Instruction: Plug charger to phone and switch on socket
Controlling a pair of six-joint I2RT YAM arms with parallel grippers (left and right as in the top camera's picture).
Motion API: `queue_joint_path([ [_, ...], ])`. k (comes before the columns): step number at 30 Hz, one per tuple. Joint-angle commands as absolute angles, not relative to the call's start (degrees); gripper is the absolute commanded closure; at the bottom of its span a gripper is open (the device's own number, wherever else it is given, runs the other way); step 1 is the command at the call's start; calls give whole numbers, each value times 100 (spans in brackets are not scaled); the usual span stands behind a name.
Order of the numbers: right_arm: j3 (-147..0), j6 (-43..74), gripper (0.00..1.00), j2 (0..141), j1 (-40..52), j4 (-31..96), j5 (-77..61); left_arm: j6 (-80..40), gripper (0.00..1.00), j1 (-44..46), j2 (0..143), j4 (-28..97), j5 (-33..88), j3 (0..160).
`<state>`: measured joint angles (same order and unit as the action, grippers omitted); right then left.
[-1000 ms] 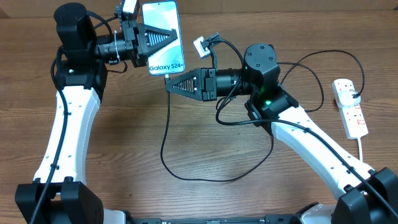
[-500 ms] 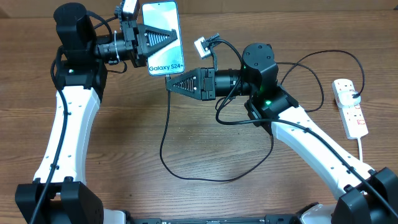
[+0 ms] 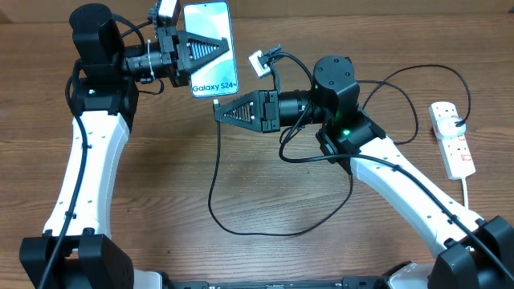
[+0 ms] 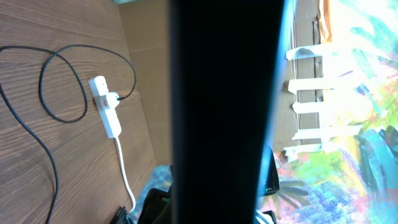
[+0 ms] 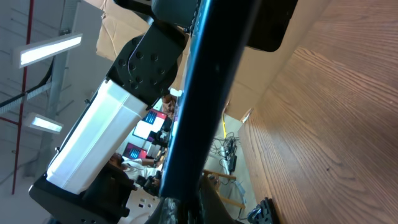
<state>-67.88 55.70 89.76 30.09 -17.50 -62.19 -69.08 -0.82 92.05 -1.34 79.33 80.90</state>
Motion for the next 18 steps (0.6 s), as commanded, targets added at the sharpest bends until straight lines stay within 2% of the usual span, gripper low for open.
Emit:
queue_joint_path([
  [1, -6823, 5572, 96, 8976, 3026, -1868, -6307, -6812, 96, -56, 9148, -178, 8086, 8169],
  [18, -6827, 5682, 96, 8976, 3020, -2056, -6128, -6812, 96, -56, 9148, -176, 8132, 8169],
])
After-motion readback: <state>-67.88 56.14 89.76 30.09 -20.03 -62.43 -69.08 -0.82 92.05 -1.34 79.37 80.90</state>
